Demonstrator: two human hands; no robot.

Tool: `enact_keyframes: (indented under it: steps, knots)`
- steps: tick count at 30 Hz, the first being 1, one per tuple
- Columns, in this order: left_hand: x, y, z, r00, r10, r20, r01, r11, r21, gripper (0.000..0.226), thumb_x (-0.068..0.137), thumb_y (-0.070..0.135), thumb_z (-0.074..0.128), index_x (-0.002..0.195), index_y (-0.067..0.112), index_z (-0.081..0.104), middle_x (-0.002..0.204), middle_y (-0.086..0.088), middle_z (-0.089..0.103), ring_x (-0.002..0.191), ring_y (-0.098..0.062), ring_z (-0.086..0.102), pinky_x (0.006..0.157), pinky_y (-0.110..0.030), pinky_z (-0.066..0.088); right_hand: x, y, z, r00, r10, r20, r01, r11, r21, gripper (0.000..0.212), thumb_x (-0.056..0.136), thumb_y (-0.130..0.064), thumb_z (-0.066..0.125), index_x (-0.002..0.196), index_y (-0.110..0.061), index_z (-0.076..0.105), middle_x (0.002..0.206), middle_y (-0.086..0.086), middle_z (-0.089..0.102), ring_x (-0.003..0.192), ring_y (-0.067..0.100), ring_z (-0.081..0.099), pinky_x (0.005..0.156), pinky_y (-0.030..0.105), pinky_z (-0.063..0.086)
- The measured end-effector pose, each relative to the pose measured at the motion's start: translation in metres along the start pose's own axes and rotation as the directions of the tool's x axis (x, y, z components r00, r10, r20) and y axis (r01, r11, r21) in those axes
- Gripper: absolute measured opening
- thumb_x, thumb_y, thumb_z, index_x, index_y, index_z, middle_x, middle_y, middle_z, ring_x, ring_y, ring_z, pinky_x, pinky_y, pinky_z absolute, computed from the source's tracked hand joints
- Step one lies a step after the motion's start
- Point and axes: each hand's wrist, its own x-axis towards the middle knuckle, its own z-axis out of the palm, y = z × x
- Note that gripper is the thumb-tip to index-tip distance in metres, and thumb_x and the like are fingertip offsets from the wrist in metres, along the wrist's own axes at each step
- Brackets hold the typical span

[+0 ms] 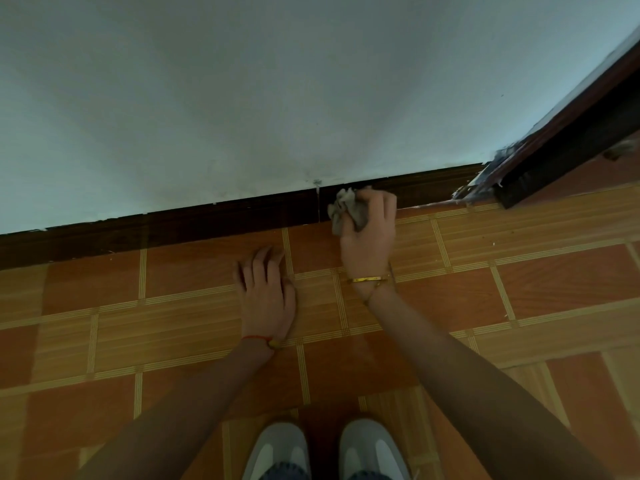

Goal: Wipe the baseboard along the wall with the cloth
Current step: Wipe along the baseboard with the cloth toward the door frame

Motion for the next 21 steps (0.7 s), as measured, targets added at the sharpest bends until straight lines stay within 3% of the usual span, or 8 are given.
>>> enact_keyframes:
  steps: [3,7,11,13,17,21]
  knots:
    - [0.003,0.013,0.0,1.0,0.0,-0.007,0.0,0.999,-0.046,0.049,0.09,0.023,0.04,0.135,0.011,0.053,0.139,-0.013,0.05,0.129,-0.036,0.044,0.117,-0.062,0.023,0.006,0.004,-0.005,0.997,0.035,-0.068,-0.033,0.999,0.028,0.027,0.077,0.005,0.067,0.101,-0.003,0.058,0.111,0.012,0.052,0.101,0.008,0.049,0.084,0.004,0.042]
    - [0.005,0.027,0.007,0.996,0.082,0.039,-0.08,0.995,-0.055,0.05,0.091,0.022,0.04,0.138,0.01,0.052,0.143,-0.014,0.049,0.134,-0.036,0.044,0.119,-0.061,0.02,0.038,0.03,-0.035,0.95,0.136,-0.282,-0.144,0.99,-0.008,0.027,0.076,0.005,0.063,0.101,0.0,0.056,0.11,0.015,0.053,0.1,0.015,0.052,0.086,0.003,0.038]
    - [0.006,0.039,0.014,0.991,0.104,0.087,-0.099,0.994,-0.052,0.05,0.092,0.022,0.041,0.14,0.012,0.05,0.145,-0.013,0.047,0.137,-0.036,0.042,0.118,-0.063,0.021,0.072,0.063,-0.07,0.891,0.225,-0.395,-0.256,0.966,-0.027,0.031,0.073,0.003,0.056,0.104,0.001,0.055,0.11,0.018,0.052,0.1,0.028,0.056,0.088,0.024,0.045]
    - [0.007,0.04,0.017,0.988,0.12,0.092,-0.116,0.992,-0.051,0.05,0.092,0.022,0.041,0.14,0.012,0.05,0.144,-0.012,0.047,0.137,-0.035,0.042,0.117,-0.064,0.022,0.074,0.068,-0.076,0.912,0.201,-0.359,-0.237,0.97,-0.059,0.03,0.073,0.002,0.057,0.103,0.001,0.054,0.11,0.018,0.053,0.1,0.025,0.056,0.09,0.027,0.047]
    - [0.005,0.039,0.022,0.987,0.134,0.085,-0.132,0.991,-0.027,0.049,0.092,0.022,0.041,0.139,0.012,0.05,0.144,-0.012,0.047,0.137,-0.034,0.041,0.117,-0.065,0.02,0.05,0.049,-0.058,0.978,0.089,-0.191,-0.112,0.987,-0.116,0.027,0.075,0.006,0.063,0.1,0.002,0.055,0.112,0.016,0.053,0.102,0.012,0.049,0.087,-0.002,0.033]
    - [0.004,0.039,0.022,0.986,0.149,0.074,-0.149,0.989,0.003,0.05,0.092,0.022,0.043,0.14,0.011,0.05,0.145,-0.013,0.047,0.138,-0.033,0.04,0.118,-0.064,0.02,0.027,0.038,-0.037,1.0,-0.002,0.019,0.004,0.994,-0.107,0.028,0.075,0.006,0.066,0.1,-0.005,0.057,0.114,0.01,0.051,0.1,0.011,0.051,0.081,0.007,0.042]
